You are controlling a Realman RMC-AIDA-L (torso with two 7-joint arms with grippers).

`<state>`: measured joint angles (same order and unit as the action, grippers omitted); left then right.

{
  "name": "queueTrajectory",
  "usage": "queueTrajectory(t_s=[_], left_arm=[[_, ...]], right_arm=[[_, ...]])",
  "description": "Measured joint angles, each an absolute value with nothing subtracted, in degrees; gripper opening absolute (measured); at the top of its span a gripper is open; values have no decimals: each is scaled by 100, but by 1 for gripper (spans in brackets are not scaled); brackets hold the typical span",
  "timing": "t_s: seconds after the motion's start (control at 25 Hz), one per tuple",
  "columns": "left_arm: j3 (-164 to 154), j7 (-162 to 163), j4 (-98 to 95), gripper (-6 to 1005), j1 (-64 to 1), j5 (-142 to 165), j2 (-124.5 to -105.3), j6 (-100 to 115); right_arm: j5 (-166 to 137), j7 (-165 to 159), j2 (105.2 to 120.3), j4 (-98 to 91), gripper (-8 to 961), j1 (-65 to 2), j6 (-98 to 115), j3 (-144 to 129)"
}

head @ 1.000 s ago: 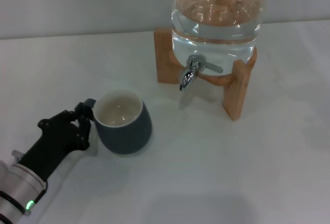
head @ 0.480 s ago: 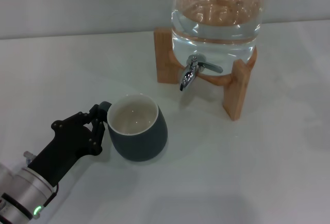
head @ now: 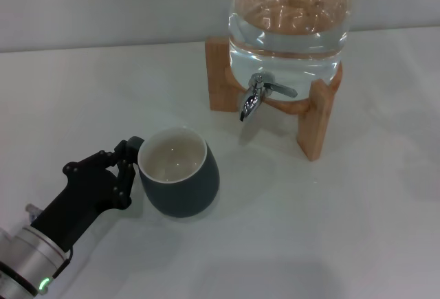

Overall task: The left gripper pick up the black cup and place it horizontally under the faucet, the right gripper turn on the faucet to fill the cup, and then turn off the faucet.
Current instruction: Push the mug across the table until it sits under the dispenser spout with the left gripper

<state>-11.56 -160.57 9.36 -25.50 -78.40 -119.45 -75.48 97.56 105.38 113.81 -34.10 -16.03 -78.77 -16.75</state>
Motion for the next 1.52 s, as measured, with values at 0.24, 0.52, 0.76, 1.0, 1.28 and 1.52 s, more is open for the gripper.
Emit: queueTrajectory(t_s=[0.24,0.52,0.76,1.0,1.28,1.52], left_arm=[[-1131,-15999,870,101,-2568,-7896,-11944,-7513],[-1125,-15976,834,101,-2619,-7915,-11944,-7258],[-1125,-15977,835,101,-2682,-7919,-11947,-7075],[-1125,-15978,836,101,-2776,-7919,-11957,-6868],[-1122,-15979,868,101,-2843,-7919,-11962,-6704],[-1033,-15977,862,101,-2909,-7922,-11962,-6697]], right_arm=[[9756,10538,11381,-3410,842,-1598,-7858,-1679],[9756,10538,11389,-3410,842,-1597,-7848,-1670],[9756,10538,11390,-3410,842,-1599,-7849,-1661],[9756,10538,11390,-3410,842,-1601,-7849,-1667],[9748,10538,11390,-3410,842,-1594,-7849,-1660],[9730,10538,11390,-3410,842,-1595,-7849,-1667]])
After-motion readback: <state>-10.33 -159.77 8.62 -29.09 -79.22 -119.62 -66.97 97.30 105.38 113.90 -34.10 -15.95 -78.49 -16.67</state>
